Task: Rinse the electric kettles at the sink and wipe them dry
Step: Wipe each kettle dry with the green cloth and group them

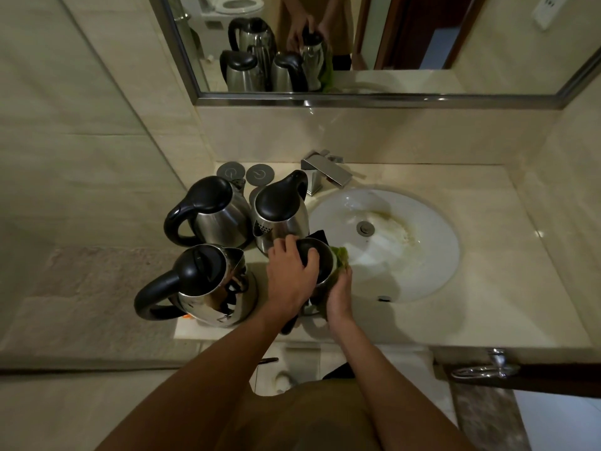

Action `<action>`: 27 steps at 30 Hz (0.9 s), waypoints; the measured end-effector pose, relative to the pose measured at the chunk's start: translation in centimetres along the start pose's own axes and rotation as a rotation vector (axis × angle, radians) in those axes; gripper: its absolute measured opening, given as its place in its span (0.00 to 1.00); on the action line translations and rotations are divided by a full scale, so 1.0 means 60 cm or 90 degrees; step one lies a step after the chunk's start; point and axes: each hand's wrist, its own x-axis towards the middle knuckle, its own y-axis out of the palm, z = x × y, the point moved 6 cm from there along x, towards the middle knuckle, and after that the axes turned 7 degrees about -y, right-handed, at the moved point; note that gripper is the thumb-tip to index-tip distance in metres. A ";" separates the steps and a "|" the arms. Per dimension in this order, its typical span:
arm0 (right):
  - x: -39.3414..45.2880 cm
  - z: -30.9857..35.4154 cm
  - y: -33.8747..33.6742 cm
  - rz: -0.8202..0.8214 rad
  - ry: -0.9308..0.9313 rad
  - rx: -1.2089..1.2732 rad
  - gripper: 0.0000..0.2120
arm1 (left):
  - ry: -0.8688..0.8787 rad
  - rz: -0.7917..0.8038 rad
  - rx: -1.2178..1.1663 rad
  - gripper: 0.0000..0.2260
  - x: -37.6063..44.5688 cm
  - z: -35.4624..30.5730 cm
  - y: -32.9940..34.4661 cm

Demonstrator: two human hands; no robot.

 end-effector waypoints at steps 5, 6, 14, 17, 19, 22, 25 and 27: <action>-0.015 -0.004 -0.027 -0.028 0.095 -0.037 0.19 | 0.043 0.002 0.143 0.27 -0.005 -0.017 0.002; -0.018 -0.002 -0.029 -0.034 0.083 -0.038 0.19 | 0.053 -0.003 0.165 0.28 -0.006 -0.019 0.002; -0.005 0.060 -0.006 0.047 -0.100 -0.166 0.18 | 0.153 0.031 0.184 0.29 -0.005 -0.026 0.000; 0.022 0.065 -0.009 0.108 -0.039 -0.206 0.17 | 0.184 0.049 0.180 0.30 -0.006 -0.029 -0.004; 0.029 0.062 -0.018 0.123 0.022 -0.202 0.16 | 0.212 0.070 0.189 0.31 -0.008 -0.029 -0.007; 0.023 0.037 -0.032 0.096 0.117 -0.157 0.19 | 0.248 0.100 0.210 0.31 -0.008 -0.025 -0.010; 0.007 0.009 -0.038 0.089 0.186 -0.133 0.24 | 0.259 0.132 0.229 0.34 -0.007 -0.019 -0.010; 0.006 0.017 -0.036 0.110 0.160 -0.139 0.22 | 0.264 0.142 0.236 0.34 -0.007 -0.019 -0.010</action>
